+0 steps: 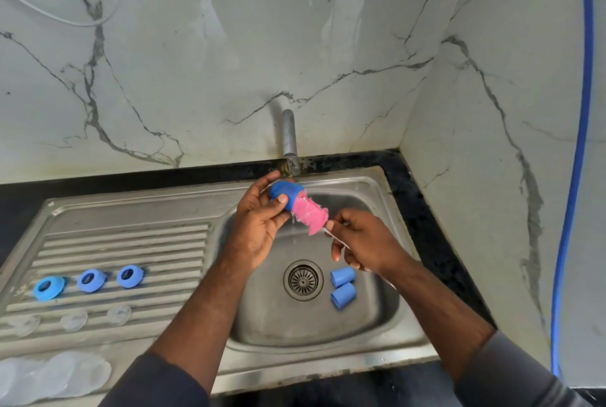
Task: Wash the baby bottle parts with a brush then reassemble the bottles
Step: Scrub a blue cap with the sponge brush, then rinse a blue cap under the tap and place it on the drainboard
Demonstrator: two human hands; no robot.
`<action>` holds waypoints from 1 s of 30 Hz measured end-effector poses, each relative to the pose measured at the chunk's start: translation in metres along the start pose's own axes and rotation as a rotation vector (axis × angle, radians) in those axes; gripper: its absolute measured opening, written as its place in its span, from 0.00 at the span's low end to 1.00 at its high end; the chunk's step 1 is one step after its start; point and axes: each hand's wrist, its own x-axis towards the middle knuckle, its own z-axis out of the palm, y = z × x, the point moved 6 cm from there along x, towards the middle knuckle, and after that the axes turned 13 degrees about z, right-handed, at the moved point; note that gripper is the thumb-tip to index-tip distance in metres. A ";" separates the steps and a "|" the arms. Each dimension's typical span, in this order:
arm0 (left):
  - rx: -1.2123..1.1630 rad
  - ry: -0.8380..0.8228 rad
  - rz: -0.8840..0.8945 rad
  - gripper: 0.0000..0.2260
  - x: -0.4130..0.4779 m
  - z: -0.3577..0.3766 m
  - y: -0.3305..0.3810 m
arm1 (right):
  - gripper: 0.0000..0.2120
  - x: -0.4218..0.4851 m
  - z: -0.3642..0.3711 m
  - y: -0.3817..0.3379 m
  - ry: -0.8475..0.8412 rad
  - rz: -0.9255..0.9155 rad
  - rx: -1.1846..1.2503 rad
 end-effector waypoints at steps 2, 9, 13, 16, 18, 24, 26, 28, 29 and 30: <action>-0.030 0.038 -0.033 0.22 0.000 -0.004 -0.004 | 0.14 -0.001 0.000 0.001 -0.054 0.019 0.038; -0.193 0.228 -0.116 0.19 -0.004 -0.030 -0.019 | 0.13 -0.001 -0.012 0.013 0.053 -0.021 0.081; -0.203 0.239 -0.240 0.18 -0.018 -0.024 -0.046 | 0.07 0.009 -0.024 0.039 0.216 -0.006 0.089; -0.157 0.204 -0.369 0.18 -0.034 -0.004 -0.077 | 0.03 0.016 -0.041 0.071 0.405 0.049 0.021; -0.111 0.138 -0.443 0.14 -0.047 0.019 -0.105 | 0.02 0.014 -0.059 0.093 0.528 0.108 -0.067; -0.057 -0.037 -0.627 0.15 -0.078 0.082 -0.174 | 0.09 0.008 -0.104 0.149 0.746 0.223 -0.232; -0.004 -0.099 -0.644 0.19 -0.080 0.091 -0.184 | 0.09 0.008 -0.115 0.158 0.776 0.250 -0.261; 0.075 -0.156 -0.643 0.23 -0.080 0.092 -0.190 | 0.09 0.011 -0.126 0.166 0.813 0.260 -0.323; 0.105 -0.168 -0.645 0.24 -0.079 0.090 -0.191 | 0.10 0.013 -0.128 0.167 0.833 0.249 -0.372; 0.122 -0.170 -0.652 0.24 -0.079 0.087 -0.191 | 0.11 0.015 -0.129 0.168 0.852 0.233 -0.420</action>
